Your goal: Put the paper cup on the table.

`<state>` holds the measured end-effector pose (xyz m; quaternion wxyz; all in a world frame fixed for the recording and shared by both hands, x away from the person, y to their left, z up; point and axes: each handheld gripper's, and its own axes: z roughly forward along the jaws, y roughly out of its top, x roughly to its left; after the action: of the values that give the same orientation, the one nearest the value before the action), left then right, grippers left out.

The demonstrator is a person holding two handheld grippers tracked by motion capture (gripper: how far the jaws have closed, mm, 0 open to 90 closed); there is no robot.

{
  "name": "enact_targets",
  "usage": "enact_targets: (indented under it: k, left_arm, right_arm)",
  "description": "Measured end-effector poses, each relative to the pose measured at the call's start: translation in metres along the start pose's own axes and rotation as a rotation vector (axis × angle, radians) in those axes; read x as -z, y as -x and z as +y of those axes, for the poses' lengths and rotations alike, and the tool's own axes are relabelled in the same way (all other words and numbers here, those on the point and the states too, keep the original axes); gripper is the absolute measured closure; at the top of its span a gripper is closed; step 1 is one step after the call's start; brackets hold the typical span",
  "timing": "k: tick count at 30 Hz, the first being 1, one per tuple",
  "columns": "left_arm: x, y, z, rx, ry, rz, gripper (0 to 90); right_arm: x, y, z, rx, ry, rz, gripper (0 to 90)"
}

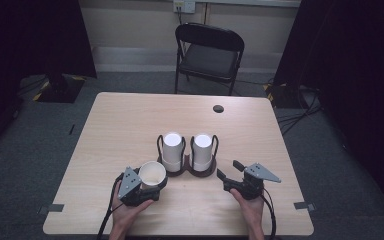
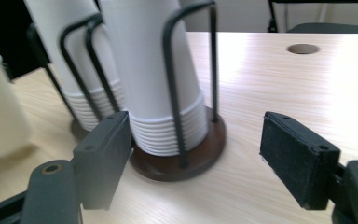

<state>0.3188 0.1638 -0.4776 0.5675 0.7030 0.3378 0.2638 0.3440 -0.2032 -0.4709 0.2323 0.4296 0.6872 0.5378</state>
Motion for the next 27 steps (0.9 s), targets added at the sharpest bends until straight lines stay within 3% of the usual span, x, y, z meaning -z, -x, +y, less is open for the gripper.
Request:
enact_targets:
  k: [2,8,14,17,22,23,25,27]
  left_arm:
    - [0.002,-0.004,0.001,0.019,0.007,0.009,21.5]
    - [0.004,-0.016,0.004,0.051,0.023,0.028,21.4]
    - [0.004,-0.022,0.002,0.076,0.033,0.074,21.3]
    - [0.003,-0.026,0.003,0.076,0.024,0.097,21.3]
    - [0.001,-0.037,0.010,0.126,0.033,0.114,21.3]
    - [0.000,-0.038,0.013,0.107,0.020,0.139,21.3]
    - [0.001,-0.042,0.016,0.111,0.030,0.125,21.3]
    - [0.002,-0.047,0.021,0.116,0.041,0.137,21.3]
  right_arm:
    - [0.000,0.001,-0.001,0.016,0.000,-0.020,18.8]
    - [0.002,0.008,-0.009,0.020,-0.003,-0.093,18.8]
    - [0.004,0.013,-0.015,0.036,0.021,-0.217,17.8]
    - [0.003,0.015,-0.019,0.033,0.029,-0.240,17.5]
    - [0.004,0.016,-0.023,0.037,0.057,-0.249,16.3]
    - [0.004,0.016,-0.023,0.040,0.052,-0.249,16.1]
    - [0.004,0.015,-0.023,0.047,0.055,-0.250,15.1]
    - [0.004,0.015,-0.023,0.046,0.057,-0.251,14.9]
